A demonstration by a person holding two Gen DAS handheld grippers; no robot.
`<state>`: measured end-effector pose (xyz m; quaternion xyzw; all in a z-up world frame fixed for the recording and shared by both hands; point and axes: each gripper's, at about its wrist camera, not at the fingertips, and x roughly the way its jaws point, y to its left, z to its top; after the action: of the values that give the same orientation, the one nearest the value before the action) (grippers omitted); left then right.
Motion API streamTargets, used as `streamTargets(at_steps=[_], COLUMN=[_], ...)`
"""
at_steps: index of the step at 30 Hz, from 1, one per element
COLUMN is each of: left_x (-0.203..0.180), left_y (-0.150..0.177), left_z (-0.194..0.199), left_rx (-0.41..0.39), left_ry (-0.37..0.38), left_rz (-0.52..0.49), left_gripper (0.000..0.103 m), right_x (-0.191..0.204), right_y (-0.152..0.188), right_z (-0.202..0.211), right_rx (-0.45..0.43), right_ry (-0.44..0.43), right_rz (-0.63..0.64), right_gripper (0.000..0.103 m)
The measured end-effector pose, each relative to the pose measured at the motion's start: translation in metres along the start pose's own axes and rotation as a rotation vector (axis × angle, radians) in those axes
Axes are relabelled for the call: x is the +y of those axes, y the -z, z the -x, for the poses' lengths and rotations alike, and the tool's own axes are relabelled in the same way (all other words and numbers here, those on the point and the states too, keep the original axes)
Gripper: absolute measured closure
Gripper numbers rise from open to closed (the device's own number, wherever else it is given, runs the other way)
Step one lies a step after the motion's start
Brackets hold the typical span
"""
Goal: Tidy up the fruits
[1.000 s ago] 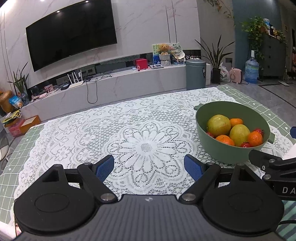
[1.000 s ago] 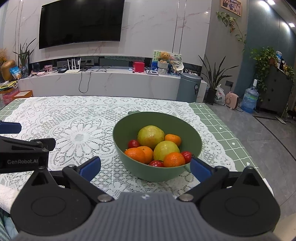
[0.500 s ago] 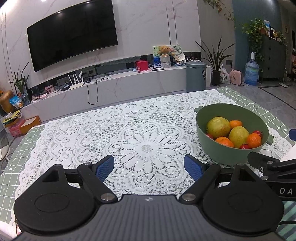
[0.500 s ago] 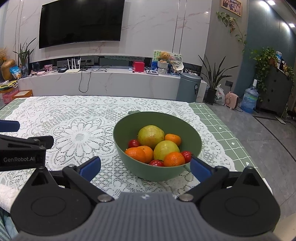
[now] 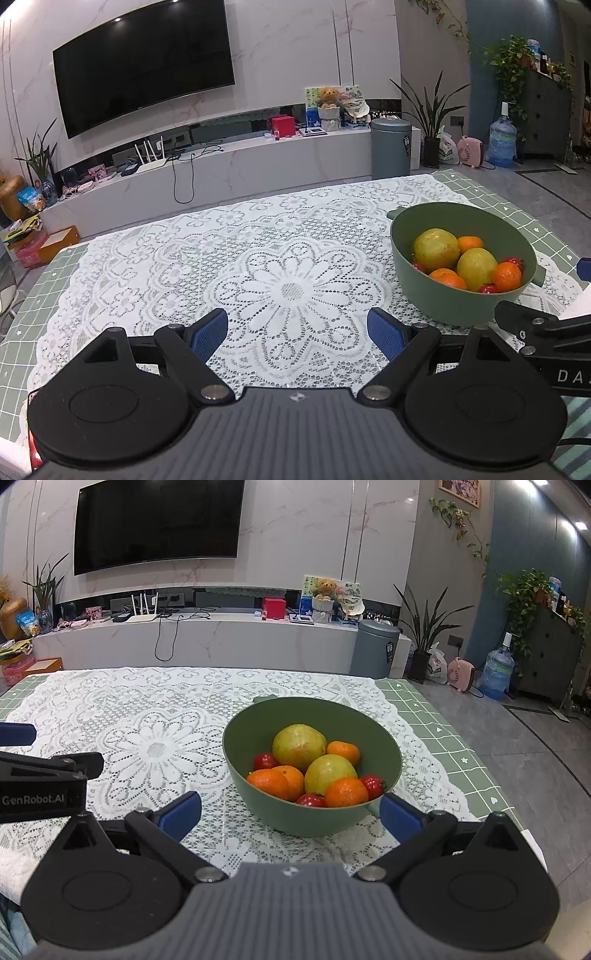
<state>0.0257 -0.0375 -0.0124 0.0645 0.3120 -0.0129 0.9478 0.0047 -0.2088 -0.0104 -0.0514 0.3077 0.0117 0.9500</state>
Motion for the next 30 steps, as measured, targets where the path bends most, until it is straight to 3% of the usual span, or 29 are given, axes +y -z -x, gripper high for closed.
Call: streamTargets(at_steps=[30], left_x=[0.0031], left_y=[0.0029], left_z=[-0.003], left_rx=[0.014], left_ry=[0.004], left_rz=[0.011], left_gripper=[0.003], right_x=[-0.0022], right_y=[0.0032], right_z=[-0.0091], right_rx=[0.042], right_ry=[0.0], right_rz=[-0.012], right_gripper=[0.004])
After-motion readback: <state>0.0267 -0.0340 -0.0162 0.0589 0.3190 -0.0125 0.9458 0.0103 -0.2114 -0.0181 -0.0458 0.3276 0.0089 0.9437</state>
